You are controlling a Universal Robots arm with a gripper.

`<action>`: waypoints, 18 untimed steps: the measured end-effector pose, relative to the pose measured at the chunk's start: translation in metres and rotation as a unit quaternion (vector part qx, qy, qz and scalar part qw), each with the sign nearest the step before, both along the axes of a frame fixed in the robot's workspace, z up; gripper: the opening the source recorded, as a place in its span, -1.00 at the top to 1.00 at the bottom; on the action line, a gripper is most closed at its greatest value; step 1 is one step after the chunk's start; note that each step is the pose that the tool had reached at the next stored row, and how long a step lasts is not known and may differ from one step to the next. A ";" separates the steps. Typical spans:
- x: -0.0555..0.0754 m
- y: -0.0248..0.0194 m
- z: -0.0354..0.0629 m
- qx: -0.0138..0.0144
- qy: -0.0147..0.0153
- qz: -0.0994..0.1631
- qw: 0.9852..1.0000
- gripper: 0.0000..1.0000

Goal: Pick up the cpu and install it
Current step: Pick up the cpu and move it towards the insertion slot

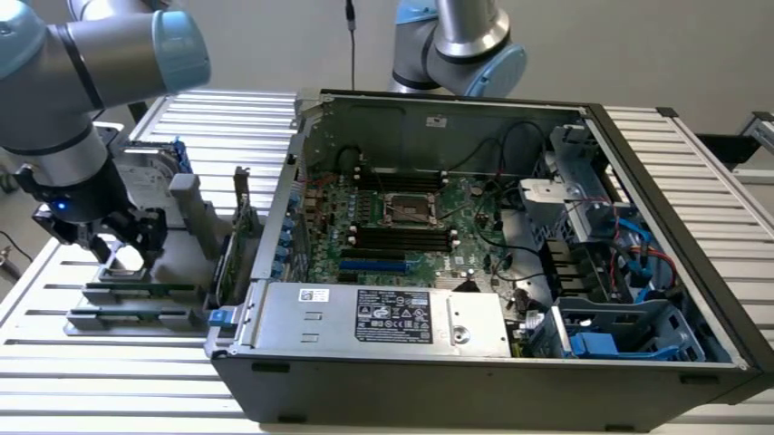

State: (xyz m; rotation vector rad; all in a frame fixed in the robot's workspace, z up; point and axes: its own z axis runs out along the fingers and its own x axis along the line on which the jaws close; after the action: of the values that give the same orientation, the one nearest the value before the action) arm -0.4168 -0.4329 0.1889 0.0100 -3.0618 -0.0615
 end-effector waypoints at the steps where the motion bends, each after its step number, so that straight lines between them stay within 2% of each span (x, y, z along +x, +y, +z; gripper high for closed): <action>1: 0.000 0.0000 -0.0004 0.000 0.000 0.000 1.000 -0.31; 18: -0.001 0.0018 -0.0032 0.000 0.001 -0.001 1.000 -0.31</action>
State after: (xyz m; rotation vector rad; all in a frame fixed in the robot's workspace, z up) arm -0.4177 -0.4311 0.1857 0.0071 -3.0608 -0.0616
